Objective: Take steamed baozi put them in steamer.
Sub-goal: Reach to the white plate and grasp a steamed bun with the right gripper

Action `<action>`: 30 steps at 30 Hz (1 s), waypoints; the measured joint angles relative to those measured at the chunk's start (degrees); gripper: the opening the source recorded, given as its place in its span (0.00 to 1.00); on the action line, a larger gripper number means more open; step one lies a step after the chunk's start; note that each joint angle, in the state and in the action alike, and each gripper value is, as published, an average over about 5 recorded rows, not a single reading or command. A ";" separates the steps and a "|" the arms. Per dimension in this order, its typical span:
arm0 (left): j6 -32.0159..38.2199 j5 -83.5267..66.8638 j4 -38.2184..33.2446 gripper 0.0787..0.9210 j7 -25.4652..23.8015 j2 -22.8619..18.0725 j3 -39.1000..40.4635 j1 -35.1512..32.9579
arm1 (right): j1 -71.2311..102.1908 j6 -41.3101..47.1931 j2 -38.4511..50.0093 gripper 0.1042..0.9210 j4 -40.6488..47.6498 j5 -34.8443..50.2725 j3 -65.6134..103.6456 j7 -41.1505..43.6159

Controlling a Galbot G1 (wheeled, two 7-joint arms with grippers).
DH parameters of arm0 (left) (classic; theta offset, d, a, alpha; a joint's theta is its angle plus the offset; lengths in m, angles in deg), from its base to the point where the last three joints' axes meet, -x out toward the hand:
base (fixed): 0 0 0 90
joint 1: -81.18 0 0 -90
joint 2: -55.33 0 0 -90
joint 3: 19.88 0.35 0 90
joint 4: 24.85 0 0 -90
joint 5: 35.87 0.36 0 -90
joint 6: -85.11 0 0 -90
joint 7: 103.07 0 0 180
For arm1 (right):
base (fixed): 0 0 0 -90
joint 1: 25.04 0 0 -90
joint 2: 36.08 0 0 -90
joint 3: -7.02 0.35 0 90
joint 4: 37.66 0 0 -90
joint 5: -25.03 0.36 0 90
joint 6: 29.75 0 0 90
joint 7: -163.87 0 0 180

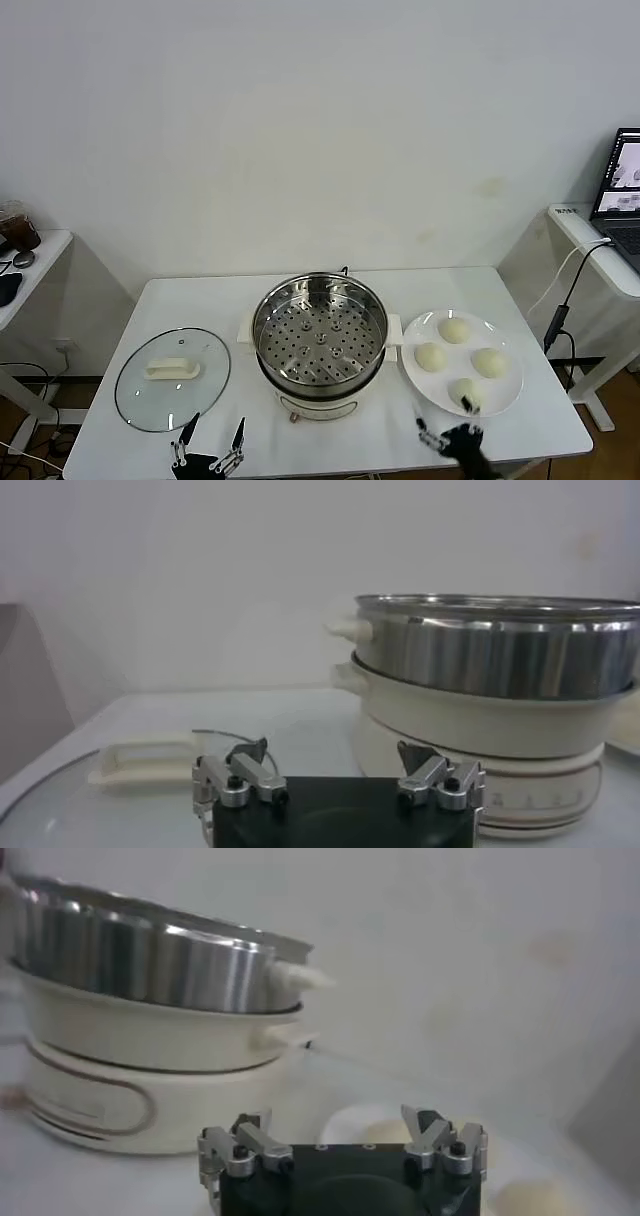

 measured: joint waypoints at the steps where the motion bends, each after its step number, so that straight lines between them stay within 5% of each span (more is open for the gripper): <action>1: 0.06 0.03 0.05 0.88 -0.03 0.00 -0.04 0.07 | -0.50 0.53 0.91 0.88 0.04 -0.39 0.16 0.40; 17: 0.87 0.75 -0.79 0.88 -0.43 -0.79 -1.25 0.53 | -25.72 11.35 28.52 0.88 9.30 -11.79 -7.96 22.90; 30: 1.42 2.12 -0.48 0.88 -0.10 -1.24 -2.55 1.12 | -60.74 8.97 32.87 0.88 26.35 -15.91 -37.51 42.75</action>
